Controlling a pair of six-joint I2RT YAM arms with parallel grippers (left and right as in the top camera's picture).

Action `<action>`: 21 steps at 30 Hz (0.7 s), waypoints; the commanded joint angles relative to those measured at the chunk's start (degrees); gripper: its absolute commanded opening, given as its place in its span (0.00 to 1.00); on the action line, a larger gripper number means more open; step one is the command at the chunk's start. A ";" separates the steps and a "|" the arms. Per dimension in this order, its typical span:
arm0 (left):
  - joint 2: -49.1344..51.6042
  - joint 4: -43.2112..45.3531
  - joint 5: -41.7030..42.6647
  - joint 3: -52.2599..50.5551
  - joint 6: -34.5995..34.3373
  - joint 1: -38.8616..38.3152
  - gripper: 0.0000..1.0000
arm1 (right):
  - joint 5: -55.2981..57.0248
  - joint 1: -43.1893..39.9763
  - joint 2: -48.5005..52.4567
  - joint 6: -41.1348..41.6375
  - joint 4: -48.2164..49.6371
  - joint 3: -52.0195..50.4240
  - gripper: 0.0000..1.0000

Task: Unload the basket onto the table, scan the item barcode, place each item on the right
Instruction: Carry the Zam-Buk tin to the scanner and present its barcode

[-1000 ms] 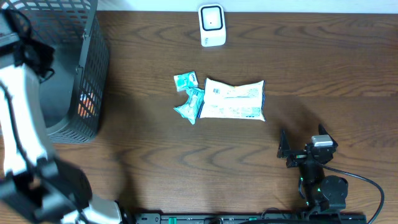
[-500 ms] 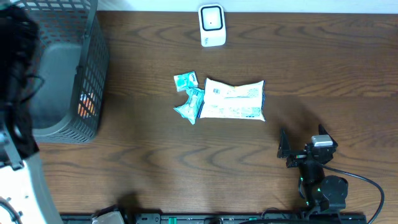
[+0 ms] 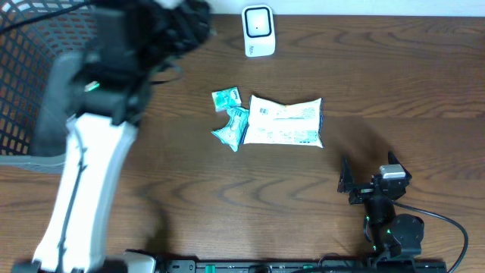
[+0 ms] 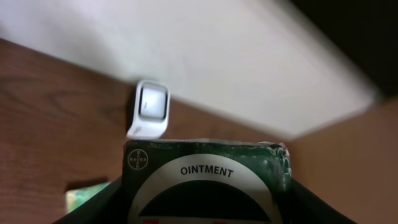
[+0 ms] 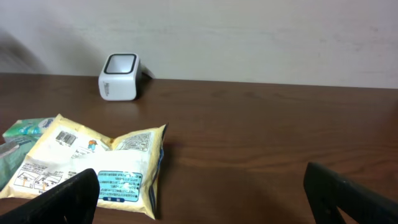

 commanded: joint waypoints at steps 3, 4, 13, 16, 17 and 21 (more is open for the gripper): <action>9.29 0.81 -1.84 0.09 11.50 -4.72 0.56 | 0.22 -0.17 -0.31 -0.42 -0.17 -0.11 0.99; 10.93 1.20 -1.84 0.09 11.67 -5.33 0.56 | 0.22 -0.17 -0.31 -0.42 -0.17 -0.11 0.99; 25.03 5.53 -1.86 0.09 13.77 -8.37 0.56 | 0.22 -0.17 -0.31 -0.42 -0.17 -0.11 0.99; 28.74 6.54 -1.86 0.09 13.77 -8.44 0.56 | 0.22 -0.17 -0.31 -0.42 -0.17 -0.11 0.99; 30.10 6.73 -1.88 0.09 13.79 -8.44 0.56 | 0.22 -0.17 -0.31 -0.42 -0.17 -0.11 0.99; 33.79 6.78 -4.26 0.09 13.79 -8.44 0.56 | 0.22 -0.17 -0.31 -0.42 -0.15 -0.11 0.99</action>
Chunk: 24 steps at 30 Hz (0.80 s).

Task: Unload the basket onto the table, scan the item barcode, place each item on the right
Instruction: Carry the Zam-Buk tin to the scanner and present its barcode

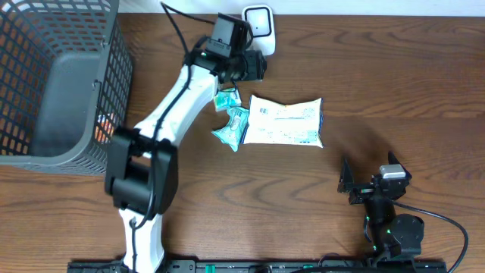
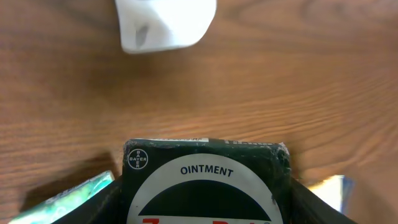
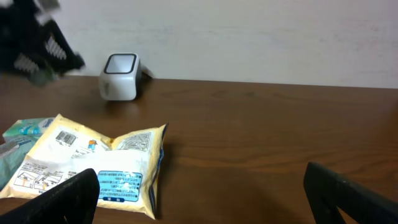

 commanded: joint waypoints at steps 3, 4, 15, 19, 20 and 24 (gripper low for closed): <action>3.74 0.42 -5.03 0.09 1.40 -0.02 0.56 | 0.22 -0.17 -0.31 -0.39 -0.17 -0.13 0.99; 4.37 0.57 -5.01 0.09 1.40 -0.02 0.56 | 0.22 -0.17 -0.31 -0.39 -0.17 -0.11 0.99; 5.22 7.58 -5.05 0.00 1.40 -0.13 0.61 | 0.22 -0.17 -0.31 -0.39 -0.17 -0.11 0.99; 5.95 7.30 -5.01 -0.13 1.33 -0.24 0.61 | 0.22 -0.17 -0.31 -0.39 -0.17 -0.11 0.99; 6.23 7.06 -5.01 -0.22 1.31 -0.37 0.61 | 0.22 -0.17 -0.31 -0.39 -0.15 -0.11 0.99; 7.91 5.79 -5.01 -0.35 1.31 -1.18 0.62 | 0.22 -0.17 -0.31 -0.39 -0.17 -0.11 0.99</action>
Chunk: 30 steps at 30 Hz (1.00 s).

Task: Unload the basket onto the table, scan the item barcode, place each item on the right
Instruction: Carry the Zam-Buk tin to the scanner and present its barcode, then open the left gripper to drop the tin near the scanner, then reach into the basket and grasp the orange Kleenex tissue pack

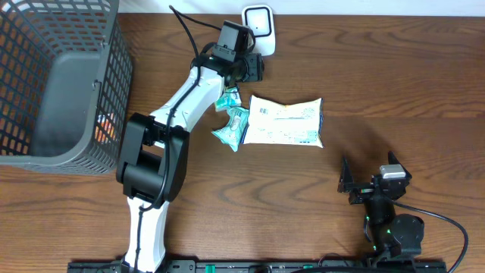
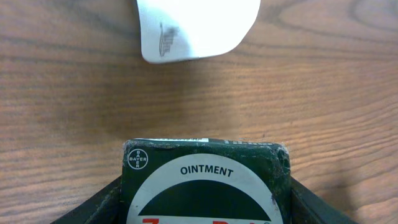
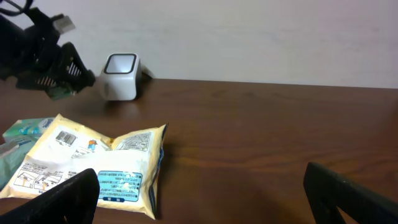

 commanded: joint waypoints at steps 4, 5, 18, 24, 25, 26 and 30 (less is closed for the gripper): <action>2.99 -0.79 -0.74 -0.35 0.50 -1.73 0.81 | 0.22 -0.17 -0.31 -0.42 -0.15 -0.11 0.99; 2.99 -0.74 -0.74 -0.35 0.50 -1.79 0.81 | 0.22 -0.17 -0.31 -0.42 -0.15 -0.11 0.99; -7.13 -1.05 -0.74 -0.31 0.55 1.62 0.87 | 0.22 -0.17 -0.31 -0.42 -0.15 -0.11 0.99; -21.35 -3.23 -0.74 -0.31 0.52 6.16 0.87 | 0.22 -0.17 -0.31 -0.42 -0.15 -0.11 0.99; -23.56 -3.41 -0.74 -0.31 0.52 6.99 0.87 | 0.22 -0.17 -0.31 -0.42 -0.15 -0.11 0.99; -26.25 -3.63 -0.74 -0.33 0.52 8.00 0.87 | 0.22 -0.17 -0.31 -0.42 -0.15 -0.11 0.99; -35.63 -3.76 -0.76 -0.33 0.57 12.28 0.87 | 0.22 -0.17 -0.31 -0.42 -0.15 -0.11 0.99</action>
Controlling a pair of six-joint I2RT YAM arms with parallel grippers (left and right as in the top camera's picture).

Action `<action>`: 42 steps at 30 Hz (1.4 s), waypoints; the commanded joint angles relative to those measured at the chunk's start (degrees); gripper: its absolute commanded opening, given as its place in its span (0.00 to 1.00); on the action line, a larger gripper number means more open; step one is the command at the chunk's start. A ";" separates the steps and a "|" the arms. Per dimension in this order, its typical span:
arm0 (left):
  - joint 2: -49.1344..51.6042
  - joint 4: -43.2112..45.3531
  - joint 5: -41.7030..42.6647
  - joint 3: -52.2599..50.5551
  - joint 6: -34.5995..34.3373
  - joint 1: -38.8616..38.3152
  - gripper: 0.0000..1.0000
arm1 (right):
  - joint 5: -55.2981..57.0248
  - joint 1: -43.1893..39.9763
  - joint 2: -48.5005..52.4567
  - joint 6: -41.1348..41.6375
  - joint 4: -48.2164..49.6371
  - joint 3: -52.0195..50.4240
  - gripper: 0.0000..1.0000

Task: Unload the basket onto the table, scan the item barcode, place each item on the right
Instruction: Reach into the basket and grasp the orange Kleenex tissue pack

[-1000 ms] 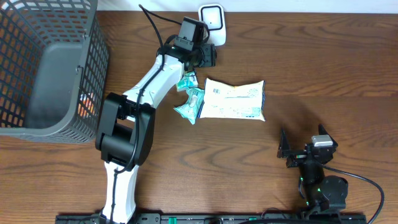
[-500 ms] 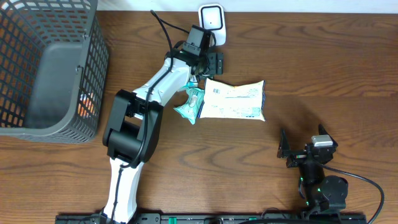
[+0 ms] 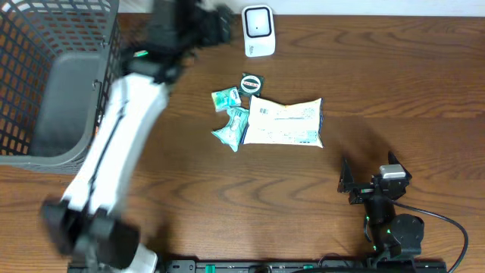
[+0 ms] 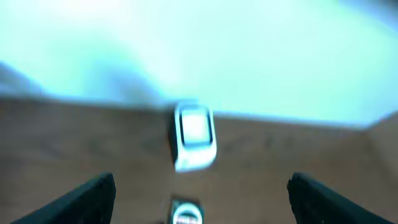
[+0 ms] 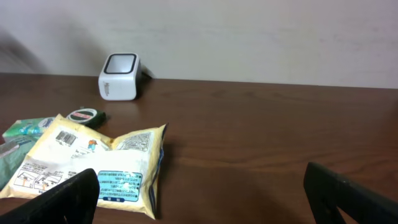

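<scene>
The dark green round ointment tin (image 3: 249, 83) lies on the table between the white scanner (image 3: 258, 30) and the packets; it also shows blurred in the left wrist view as the tin (image 4: 186, 214) below the scanner (image 4: 194, 134). My left gripper (image 3: 214, 17) is blurred, at the back left of the scanner, and stands open (image 4: 200, 185) with nothing between its fingers. At the front right, my right gripper (image 3: 370, 184) rests open (image 5: 202, 199) and holds nothing. From there the tin (image 5: 84, 116) and scanner (image 5: 119, 76) are seen far left.
A yellow-white packet (image 3: 284, 121) and teal packets (image 3: 231, 129) lie mid-table beside the tin. A grey wire basket (image 3: 53, 83) fills the back left corner. The wall runs along the table's far edge.
My left gripper was shut on the ointment tin just in front of the scanner. Now the tin lies on the table by the packets, and the gripper is open, farther back and to the left.
My left gripper held the ointment tin, with the arm blurred and the scanner ahead of it. Then it held the tin close by the scanner at two moments. Now the tin lies released on the table, and the right arm has stayed still throughout.
</scene>
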 commanded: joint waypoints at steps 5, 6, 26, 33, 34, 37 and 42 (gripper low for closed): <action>-14.25 1.75 -0.55 0.50 4.24 11.13 0.88 | 0.24 -0.17 -0.31 -0.42 -0.15 -0.11 0.99; -15.72 2.27 -0.57 0.50 6.34 13.70 0.87 | 0.24 -0.17 -0.31 -0.42 -0.15 -0.11 0.99; -11.19 -13.86 4.70 0.48 23.71 52.89 0.90 | 0.24 -0.17 -0.31 -0.42 -0.13 -0.11 0.99; -3.98 -21.42 9.09 0.48 24.83 53.16 0.91 | 0.24 -0.17 -0.31 -0.42 -0.13 -0.11 0.99; -3.02 -22.40 10.47 0.48 24.83 53.16 0.91 | 0.24 -0.17 -0.31 -0.42 -0.15 -0.11 0.99; -0.68 -25.44 12.87 0.48 24.83 53.16 0.91 | 0.24 -0.17 -0.31 -0.42 -0.15 -0.11 0.99; 4.17 -31.89 13.68 0.48 27.28 53.16 0.90 | 0.24 -0.17 -0.31 -0.42 -0.15 -0.11 0.99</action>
